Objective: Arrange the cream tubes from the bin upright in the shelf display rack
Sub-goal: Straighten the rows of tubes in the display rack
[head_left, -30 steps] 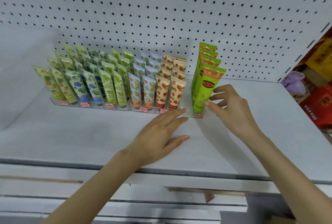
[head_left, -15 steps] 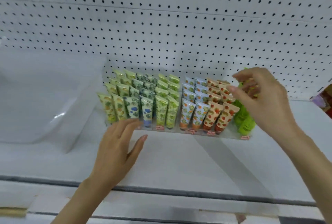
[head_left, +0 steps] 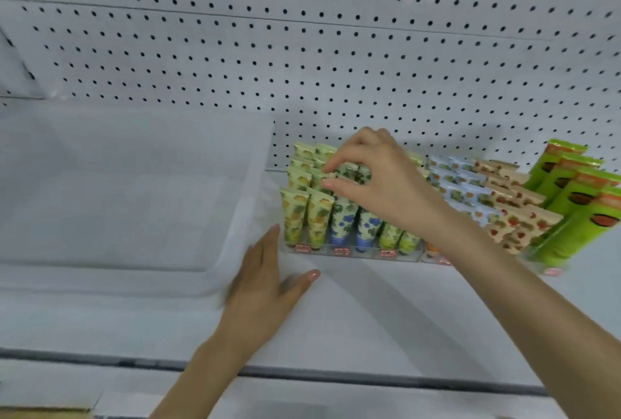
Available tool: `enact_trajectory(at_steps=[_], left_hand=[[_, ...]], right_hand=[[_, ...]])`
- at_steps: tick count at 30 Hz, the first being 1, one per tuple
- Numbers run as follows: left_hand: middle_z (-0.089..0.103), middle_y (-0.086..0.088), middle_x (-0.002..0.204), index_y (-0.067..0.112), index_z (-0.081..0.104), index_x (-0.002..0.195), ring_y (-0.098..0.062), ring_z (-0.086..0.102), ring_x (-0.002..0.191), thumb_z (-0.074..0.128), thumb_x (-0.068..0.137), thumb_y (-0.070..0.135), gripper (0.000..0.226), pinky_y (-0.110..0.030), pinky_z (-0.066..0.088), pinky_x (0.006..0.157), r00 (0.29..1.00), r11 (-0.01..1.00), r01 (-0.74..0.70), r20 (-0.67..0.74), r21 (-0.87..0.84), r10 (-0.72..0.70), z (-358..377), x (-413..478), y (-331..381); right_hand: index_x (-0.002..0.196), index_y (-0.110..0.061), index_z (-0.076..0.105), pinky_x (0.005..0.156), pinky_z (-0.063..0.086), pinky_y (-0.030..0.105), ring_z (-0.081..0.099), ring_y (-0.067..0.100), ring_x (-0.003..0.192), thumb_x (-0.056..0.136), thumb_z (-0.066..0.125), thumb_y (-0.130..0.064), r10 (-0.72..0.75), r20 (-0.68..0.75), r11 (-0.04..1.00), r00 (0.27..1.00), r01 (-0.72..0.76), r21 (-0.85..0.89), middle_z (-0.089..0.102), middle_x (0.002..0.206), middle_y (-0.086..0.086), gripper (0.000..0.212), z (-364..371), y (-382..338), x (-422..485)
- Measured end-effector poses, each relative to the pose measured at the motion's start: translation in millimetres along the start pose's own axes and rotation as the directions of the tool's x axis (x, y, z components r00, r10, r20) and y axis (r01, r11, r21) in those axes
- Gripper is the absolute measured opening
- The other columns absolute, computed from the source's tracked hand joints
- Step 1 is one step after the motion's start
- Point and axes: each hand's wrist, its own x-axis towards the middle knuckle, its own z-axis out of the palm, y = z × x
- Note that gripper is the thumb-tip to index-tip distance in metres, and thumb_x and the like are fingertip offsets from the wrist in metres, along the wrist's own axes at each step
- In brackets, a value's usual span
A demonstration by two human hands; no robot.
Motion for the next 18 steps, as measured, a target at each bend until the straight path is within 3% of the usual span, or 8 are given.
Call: enact_trajectory(at_steps=[3, 7, 10, 12, 15, 18], left_hand=[[0.018, 0.011, 0.156, 0.028, 0.004, 0.152, -0.009, 0.015, 0.143, 0.042, 0.077, 0.074, 0.096, -0.029, 0.016, 0.118, 0.998, 1.000, -0.025, 0.064, -0.012, 0.026, 3, 10, -7], [0.017, 0.015, 0.156, 0.031, 0.004, 0.151, -0.001, 0.012, 0.142, 0.040, 0.076, 0.076, 0.095, -0.004, -0.006, 0.105, 0.997, 0.997, -0.025, 0.069, -0.070, 0.030, 7, 16, -15], [0.019, 0.015, 0.156, 0.031, 0.008, 0.151, 0.000, 0.015, 0.142, 0.041, 0.076, 0.076, 0.094, 0.006, -0.012, 0.095, 0.998, 0.994, -0.032, 0.048, -0.108, 0.038, 9, 17, -18], [0.020, 0.016, 0.156, 0.032, 0.009, 0.151, 0.000, 0.015, 0.142, 0.037, 0.074, 0.081, 0.095, -0.002, -0.009, 0.105, 0.998, 0.993, -0.035, 0.048, -0.112, 0.041, 11, 17, -20], [0.021, 0.016, 0.155, 0.034, 0.009, 0.150, -0.002, 0.016, 0.143, 0.033, 0.073, 0.084, 0.095, -0.025, 0.004, 0.118, 0.998, 0.995, -0.042, 0.051, -0.089, 0.046, 14, 18, -23], [0.017, 0.016, 0.156, 0.034, 0.007, 0.151, -0.003, 0.014, 0.143, 0.038, 0.076, 0.079, 0.093, -0.030, 0.008, 0.119, 0.997, 0.993, -0.034, 0.067, -0.116, 0.042, 13, 18, -23]], right_hand=[[0.100, -0.028, 0.069, 0.087, 0.031, 0.027, 0.037, 0.010, 0.101, 0.083, 0.065, -0.043, -0.016, 0.066, 0.996, 0.998, 0.022, -0.087, 0.051, 0.103, -0.006, 0.023, 16, -11, 10], [0.099, -0.029, 0.068, 0.084, 0.028, 0.027, 0.035, 0.009, 0.098, 0.083, 0.065, -0.044, -0.021, 0.091, 0.984, 0.996, 0.037, -0.177, 0.051, 0.103, -0.005, 0.023, 31, -18, 19], [0.097, -0.026, 0.069, 0.089, 0.031, 0.031, 0.037, 0.013, 0.101, 0.083, 0.066, -0.043, 0.006, 0.105, 0.980, 0.994, 0.015, -0.197, 0.052, 0.103, -0.005, 0.022, 38, -20, 21], [0.091, -0.023, 0.070, 0.088, 0.029, 0.030, 0.036, 0.012, 0.098, 0.083, 0.066, -0.041, 0.013, 0.091, 0.979, 0.996, 0.006, -0.205, 0.053, 0.102, -0.004, 0.020, 42, -21, 21], [0.083, -0.021, 0.069, 0.086, 0.027, 0.028, 0.035, 0.012, 0.094, 0.084, 0.067, -0.038, 0.015, 0.054, 0.975, 0.998, -0.003, -0.224, 0.054, 0.097, -0.003, 0.018, 47, -22, 22], [0.080, -0.021, 0.067, 0.085, 0.026, 0.029, 0.035, 0.012, 0.093, 0.084, 0.067, -0.037, 0.025, 0.042, 0.972, 0.999, -0.014, -0.234, 0.053, 0.094, -0.003, 0.017, 49, -24, 22]])
